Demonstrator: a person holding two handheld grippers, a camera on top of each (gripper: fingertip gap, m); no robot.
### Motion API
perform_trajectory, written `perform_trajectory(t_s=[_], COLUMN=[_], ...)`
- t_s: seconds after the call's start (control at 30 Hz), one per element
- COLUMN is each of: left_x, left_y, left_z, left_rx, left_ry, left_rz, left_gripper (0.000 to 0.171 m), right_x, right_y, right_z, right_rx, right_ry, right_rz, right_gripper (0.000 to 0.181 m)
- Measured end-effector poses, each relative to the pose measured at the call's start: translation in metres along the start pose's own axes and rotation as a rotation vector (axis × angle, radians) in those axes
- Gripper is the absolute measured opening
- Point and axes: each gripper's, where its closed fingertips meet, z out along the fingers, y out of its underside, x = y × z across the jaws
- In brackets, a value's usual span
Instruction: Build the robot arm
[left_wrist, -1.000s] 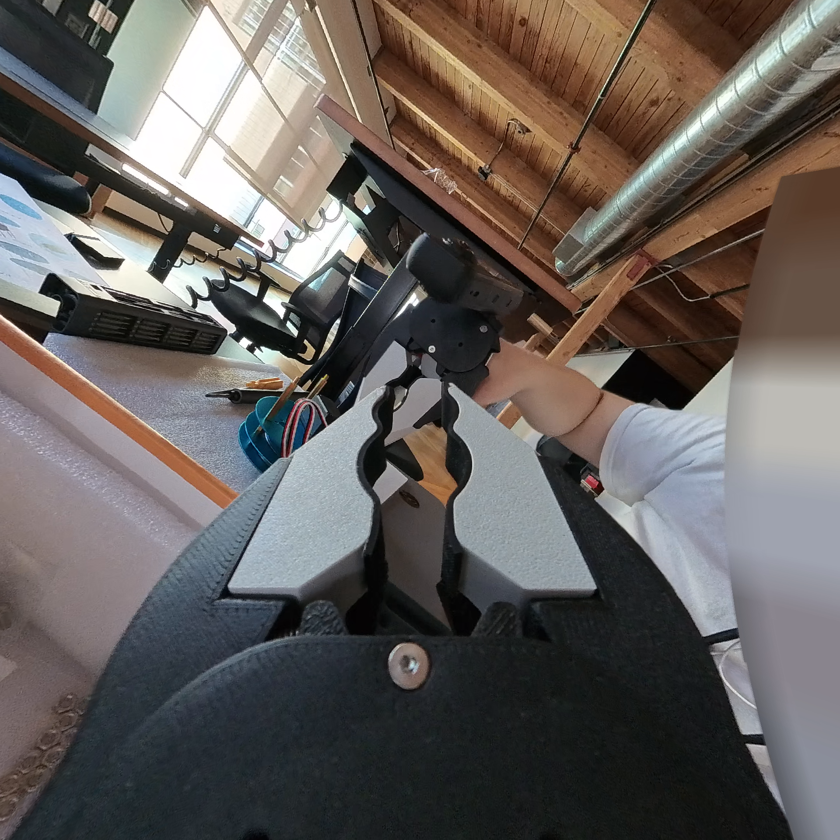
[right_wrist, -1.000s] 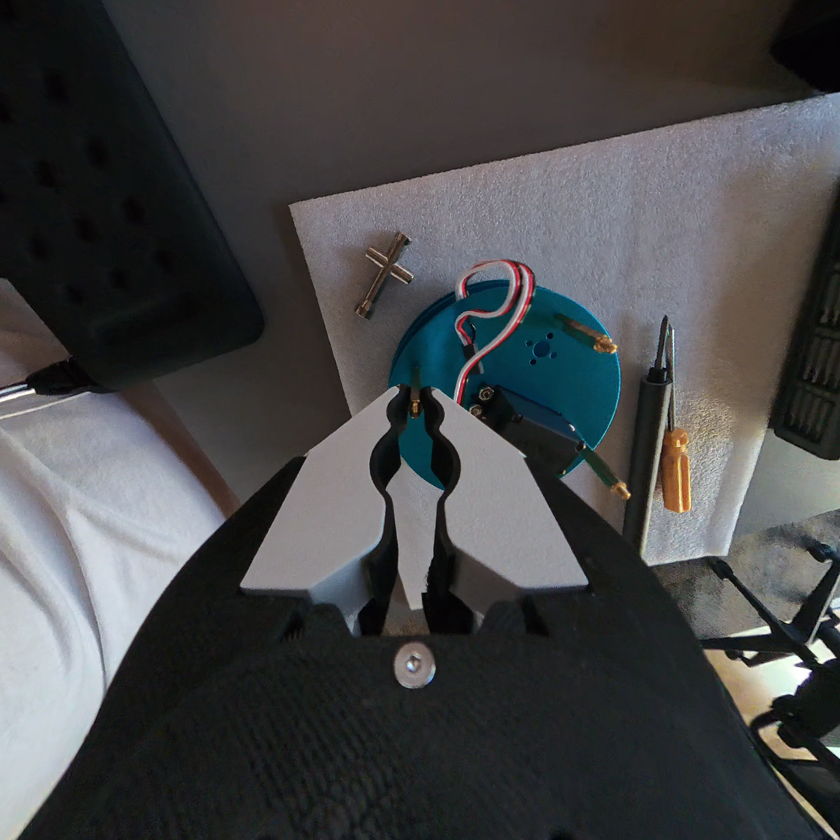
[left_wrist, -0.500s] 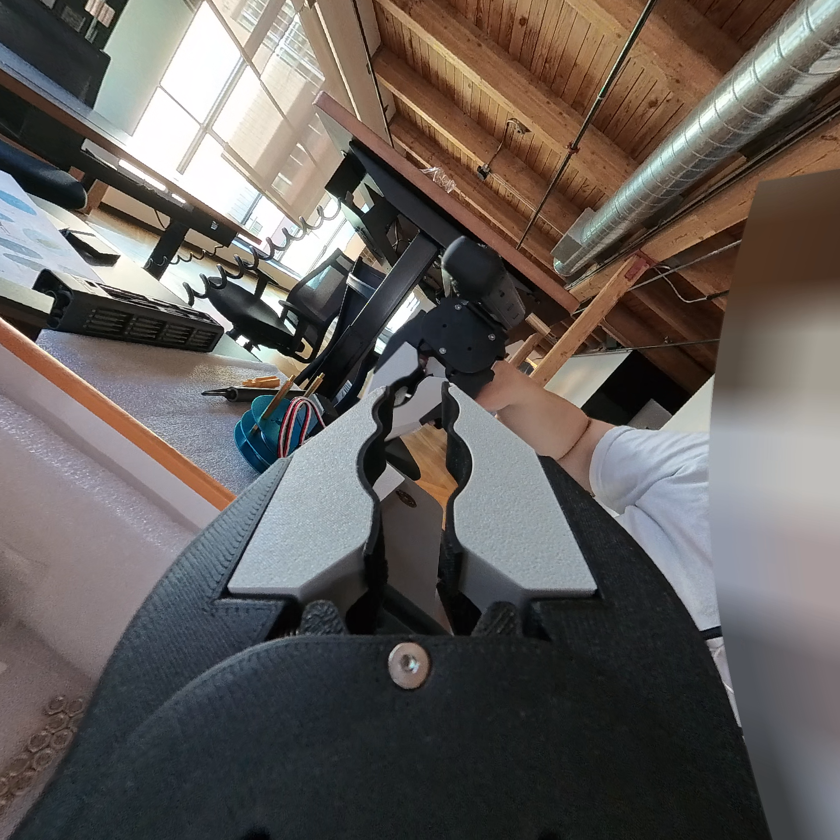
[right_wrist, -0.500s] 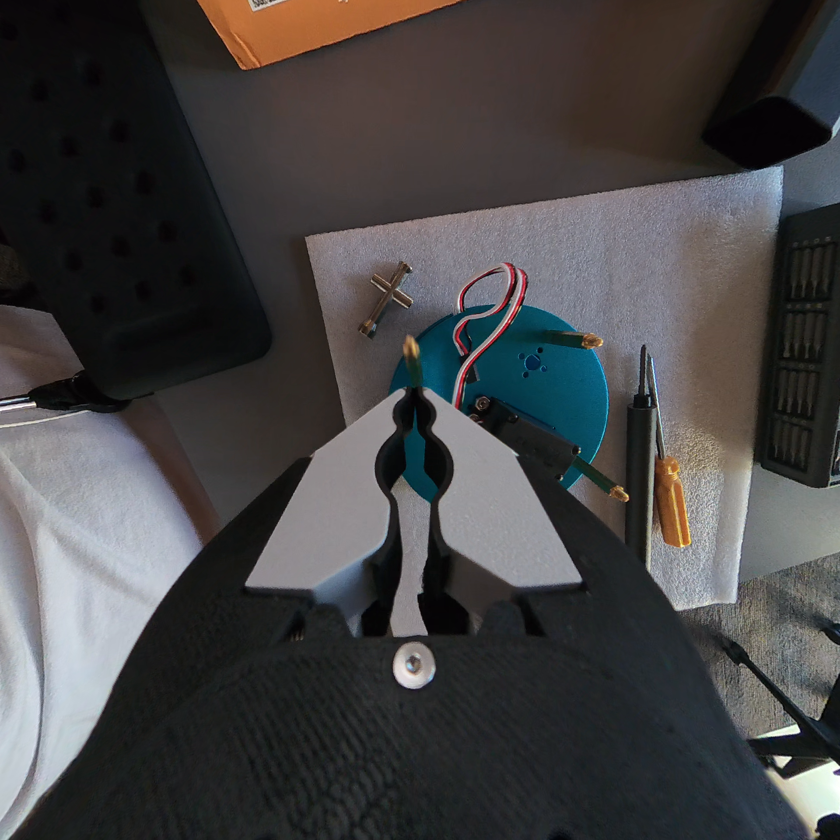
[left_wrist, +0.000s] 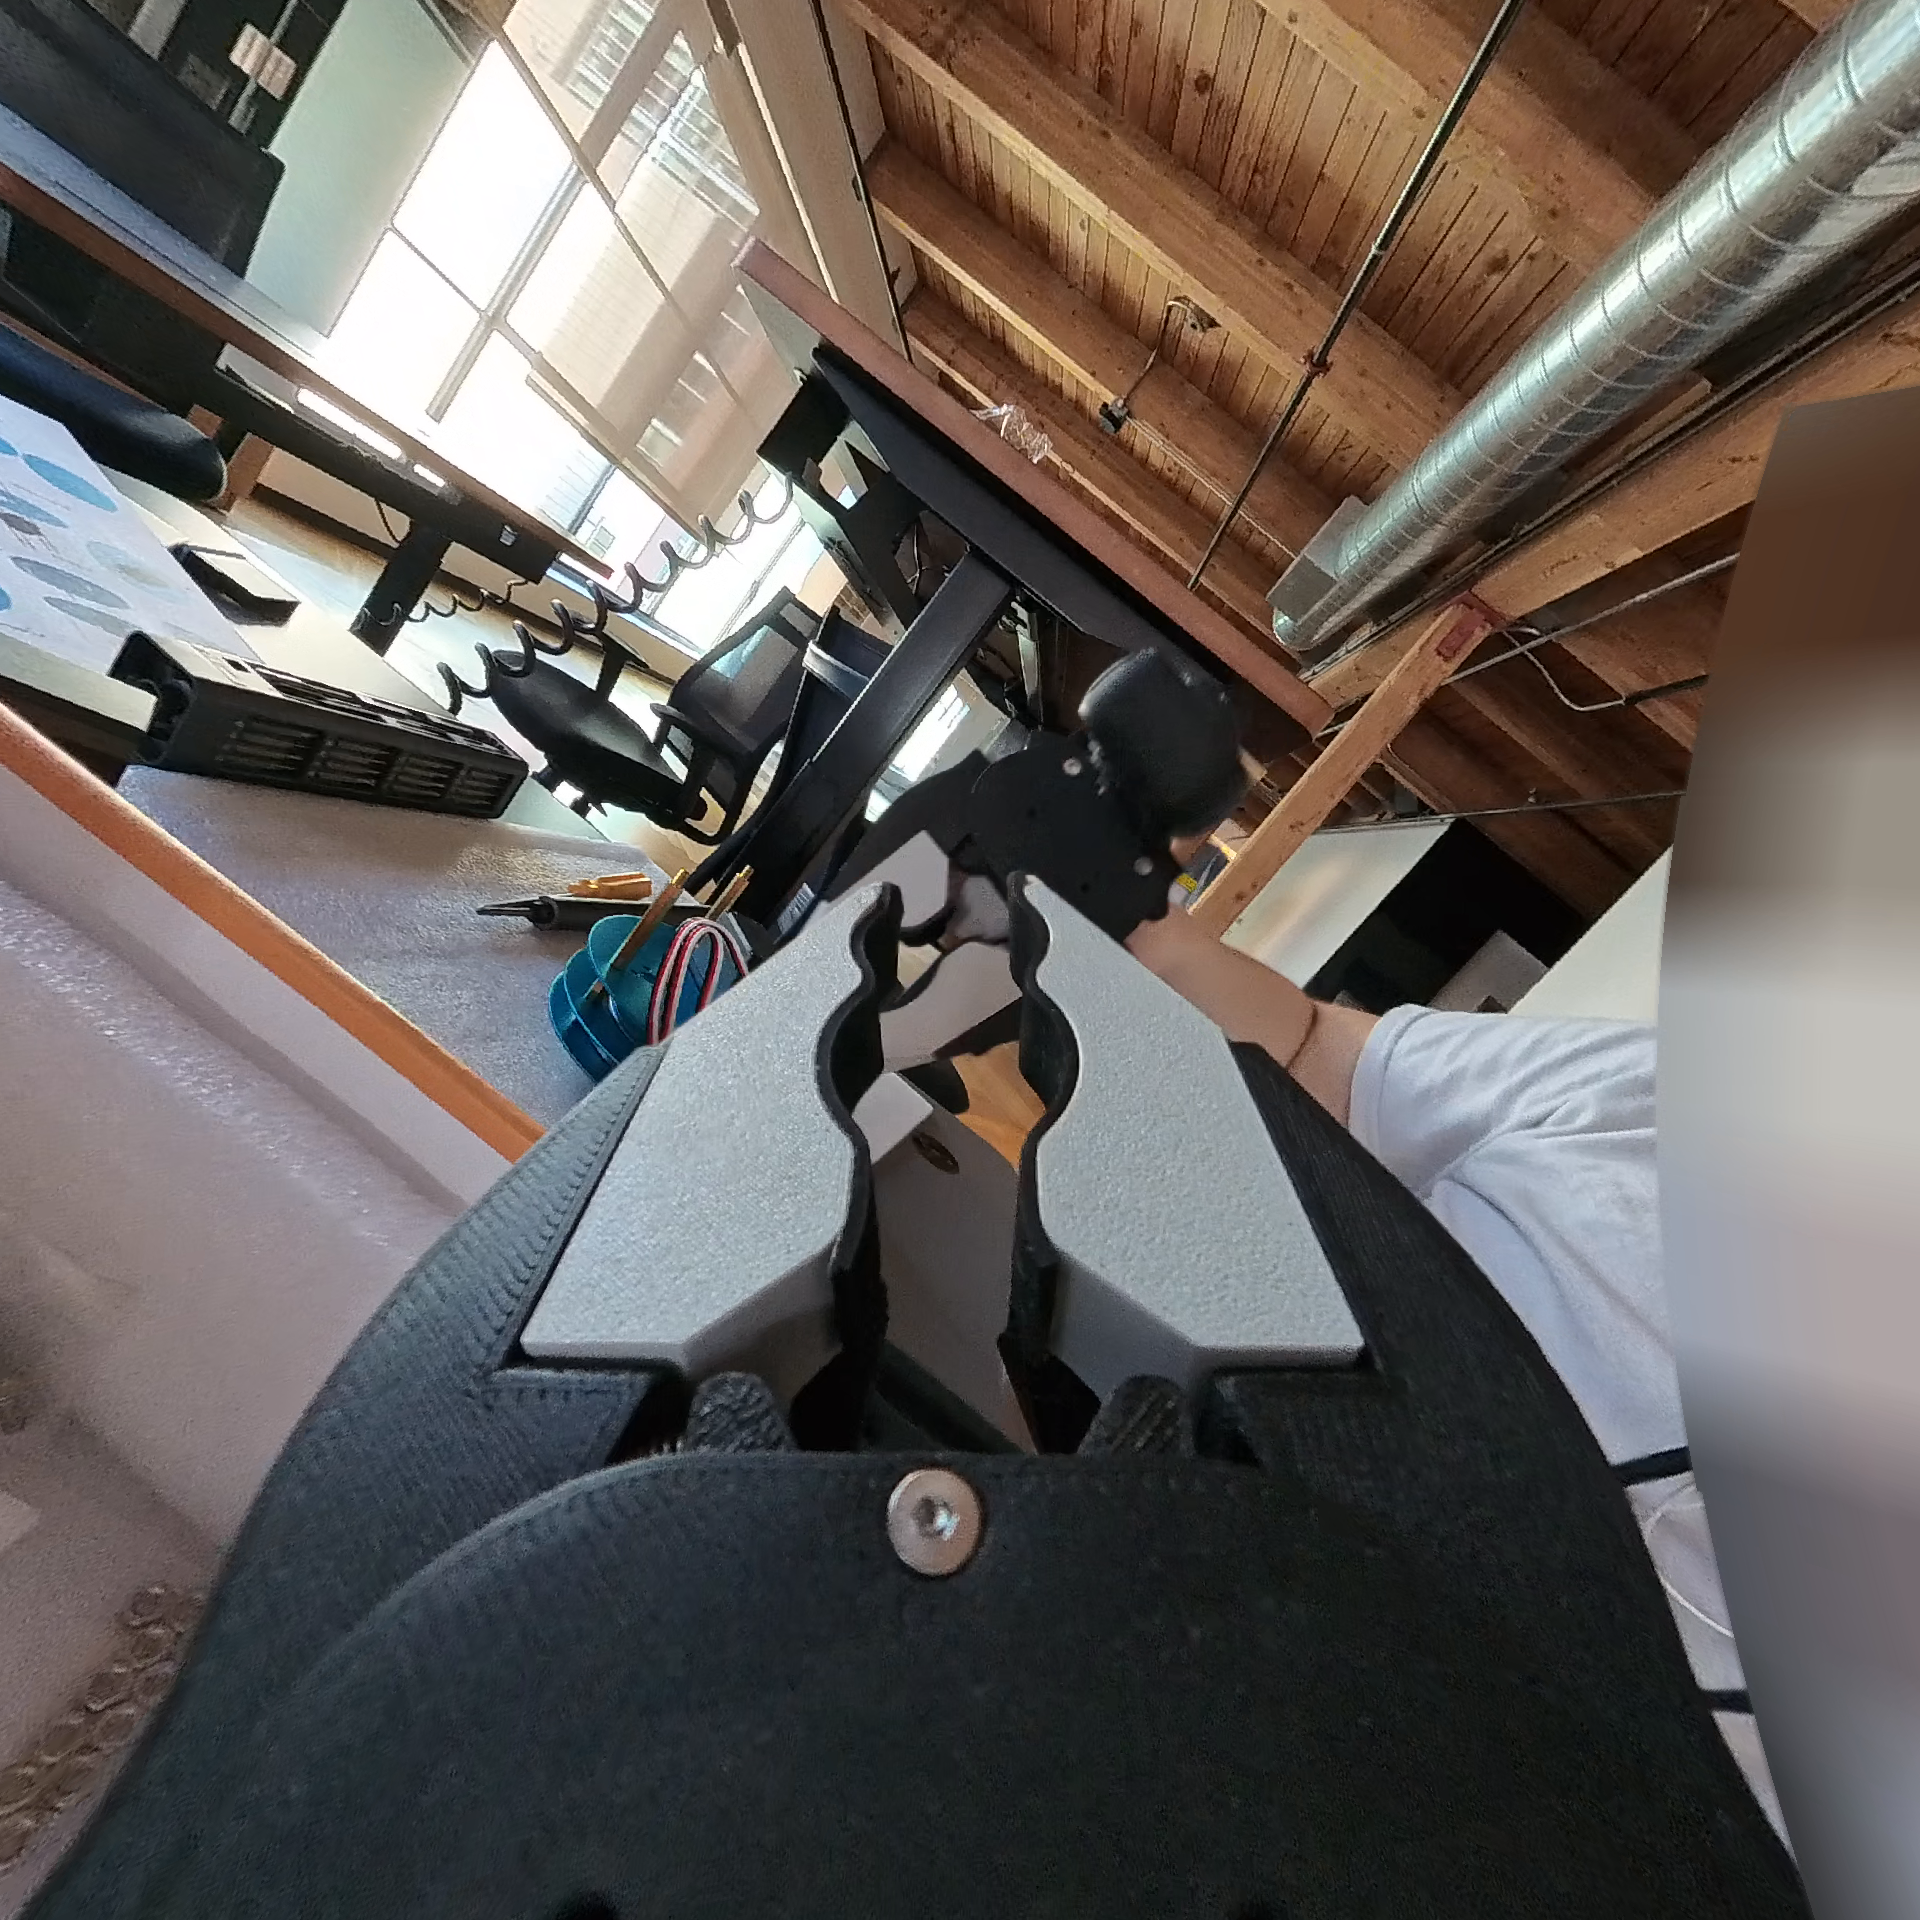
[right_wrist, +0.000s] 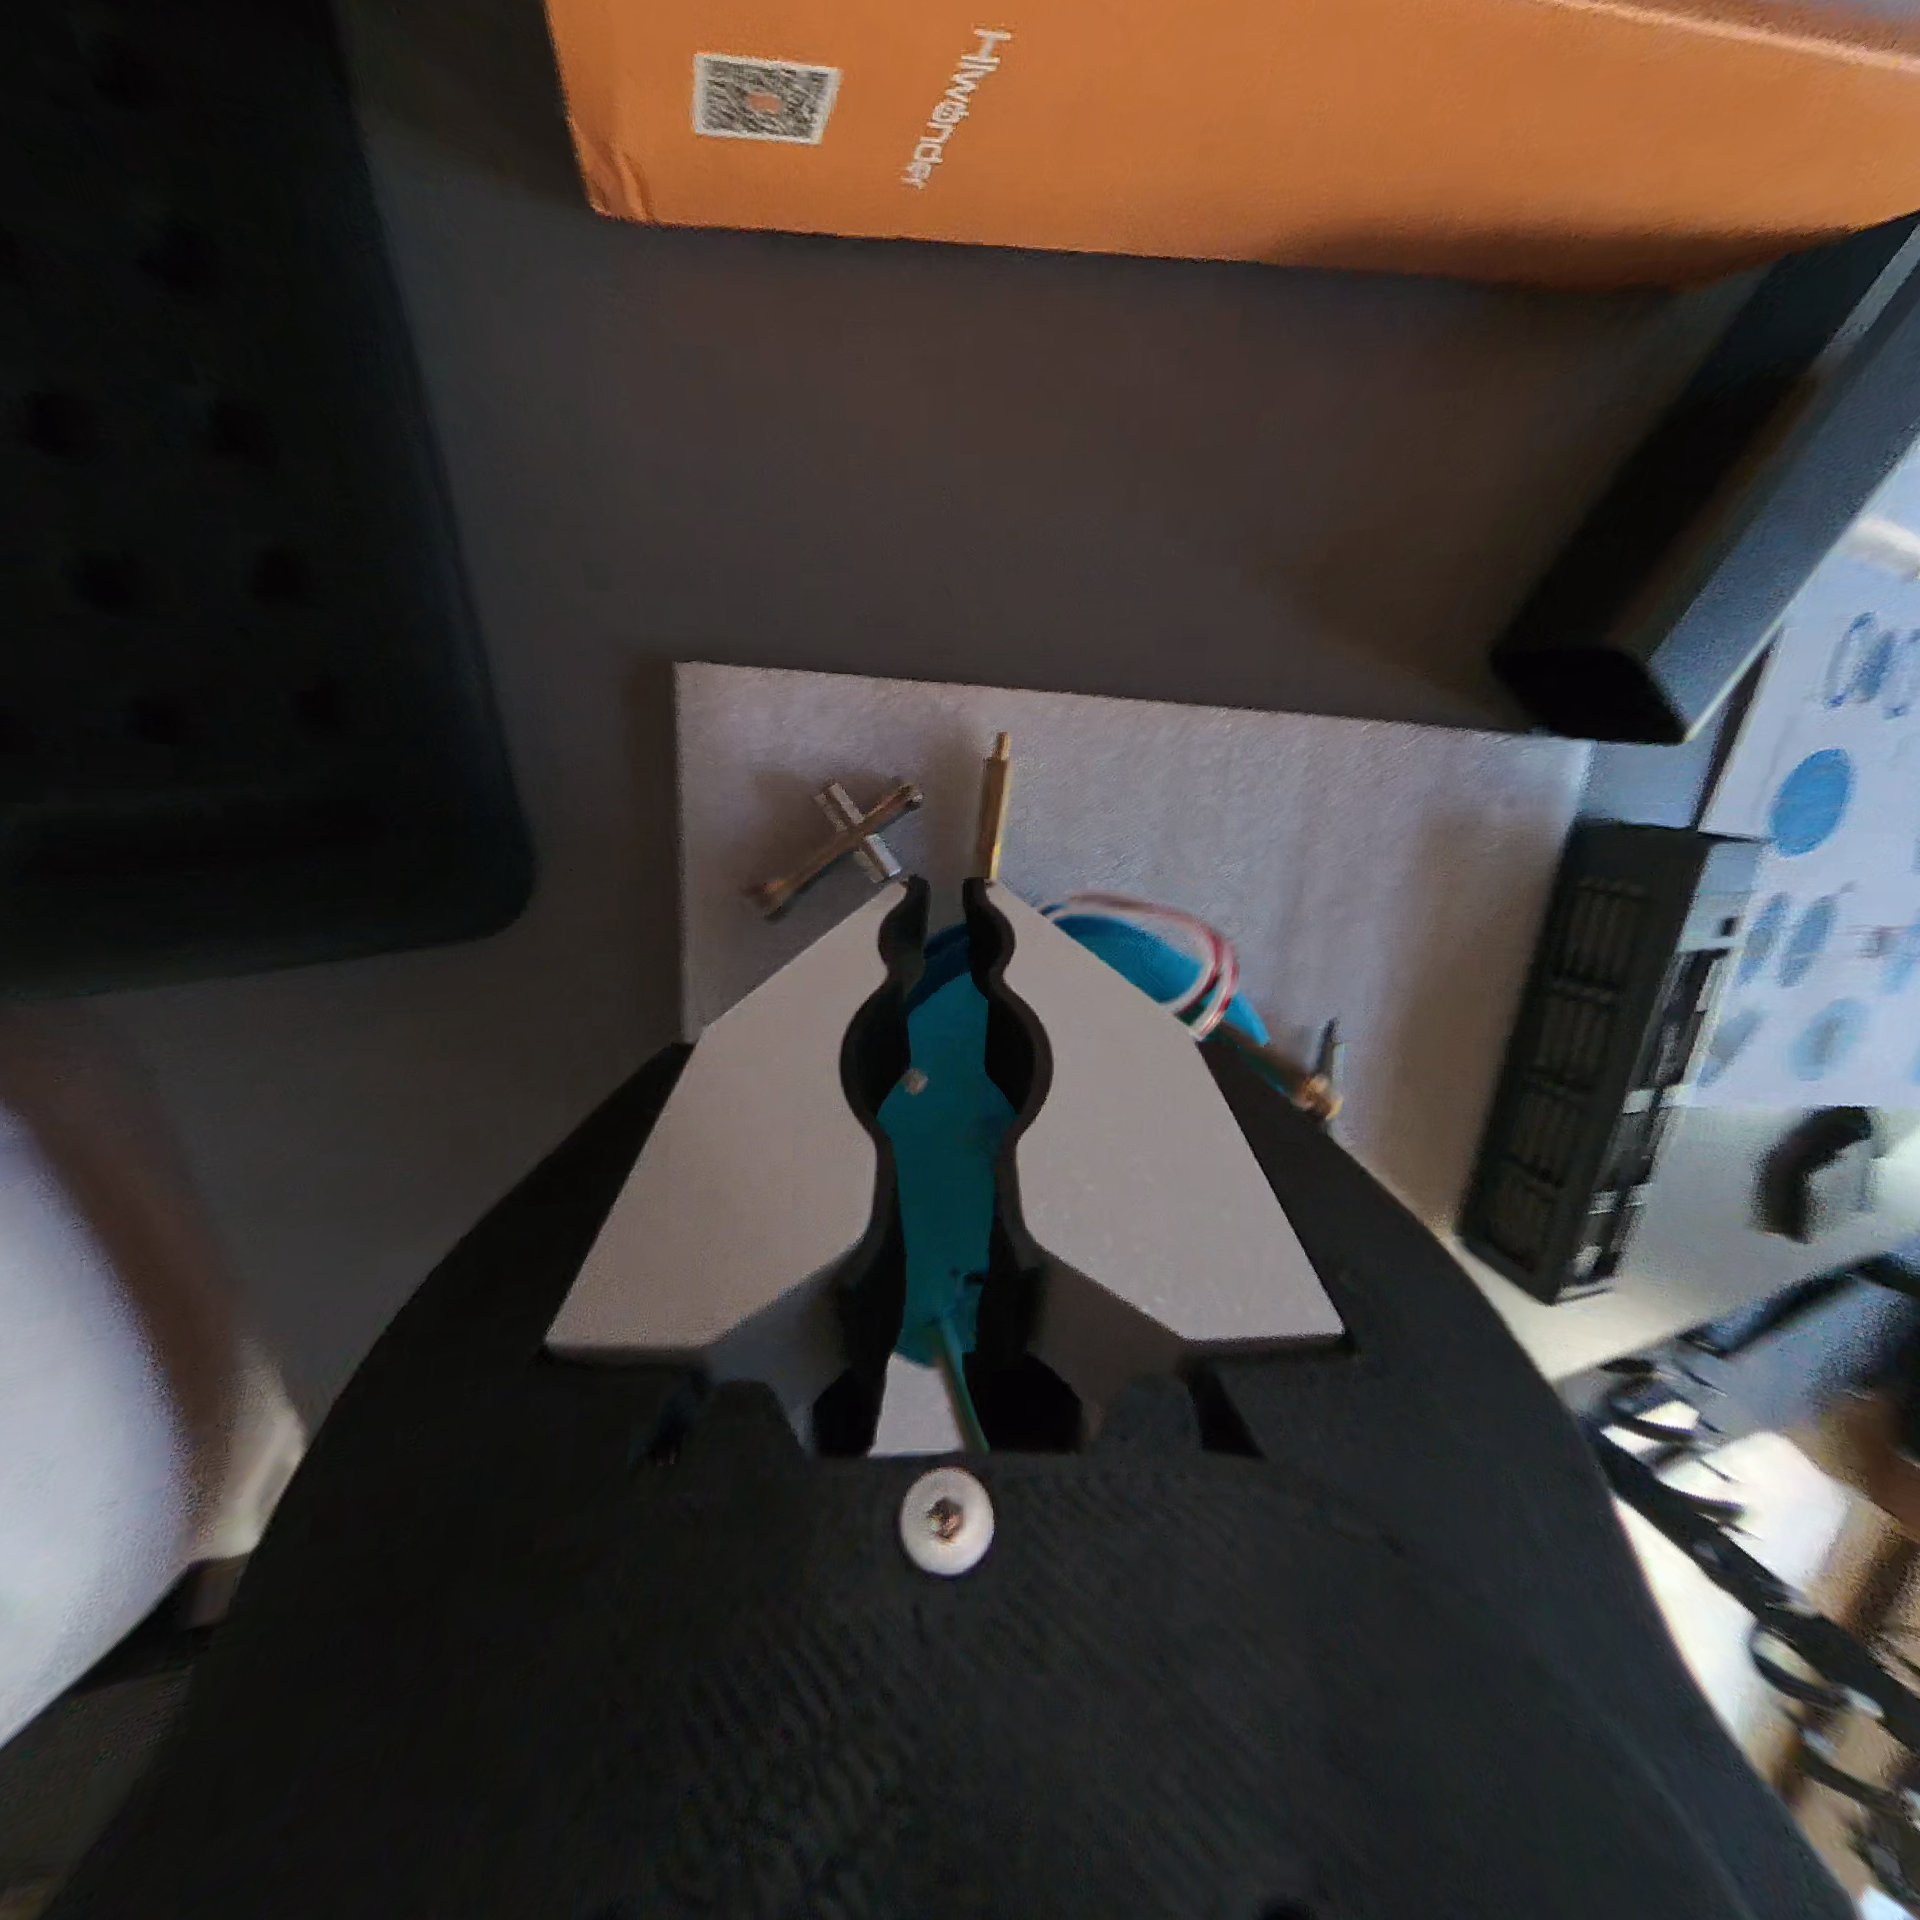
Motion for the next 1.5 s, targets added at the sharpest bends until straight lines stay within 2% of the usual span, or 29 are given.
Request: perform_trajectory(t_s=[0.1,0.27,0.43,0.5,0.57,0.63,0.73,0.87,0.97,1.1,1.17,1.37,1.47,1.5], left_x=[0.001,0.0,0.002,0.001,0.002,0.005,0.011,0.015,0.017,0.016,0.017,0.022,0.019,0.02], left_y=[-0.004,-0.018,-0.037,-0.045,-0.051,-0.056,-0.056,-0.023,0.0,0.025,0.035,0.057,0.062,0.063], left_z=[-0.003,-0.015,-0.035,-0.044,-0.053,-0.059,-0.057,-0.027,-0.004,0.022,0.032,0.057,0.063,0.064], left_rx=[0.012,0.07,0.154,0.188,0.214,0.235,0.229,0.019,-0.074,-0.159,-0.195,-0.28,-0.292,-0.3], left_ry=[-0.02,-0.073,-0.105,-0.128,-0.144,-0.143,-0.126,-0.099,-0.059,-0.021,-0.002,0.059,0.063,0.073], left_rz=[0.019,0.051,0.075,0.091,0.107,0.122,0.163,0.265,0.27,0.235,0.238,0.229,0.226,0.212], left_gripper=[0.018,0.017,0.018,0.018,0.018,0.019,0.023,0.031,0.03,0.027,0.022,0.022,0.0,0.0], right_x=[0.007,0.01,0.01,0.008,0.008,0.008,0.016,0.02,0.017,0.008,0.005,-0.003,-0.004,-0.004], right_y=[-0.002,-0.003,-0.002,-0.001,-0.002,-0.015,-0.051,-0.073,-0.07,-0.062,-0.057,-0.048,-0.045,-0.044], right_z=[0.023,0.048,0.057,0.056,0.054,0.046,0.01,-0.058,-0.095,-0.114,-0.114,-0.115,-0.115,-0.115], right_rx=[-0.121,-0.233,-0.277,-0.293,-0.277,-0.165,0.15,0.565,0.772,0.899,0.919,0.947,0.959,0.962], right_ry=[-0.005,-0.061,-0.108,-0.143,-0.149,-0.16,-0.16,-0.255,-0.355,-0.415,-0.402,-0.407,-0.413,-0.414], right_rz=[-0.06,-0.067,-0.016,0.018,0.023,0.062,0.215,0.473,0.608,0.677,0.675,0.708,0.73,0.738], right_gripper=[0.017,0.017,0.016,0.005,0.005,0.005,0.005,0.005,0.005,0.004,0.005,0.004,0.004,0.004])
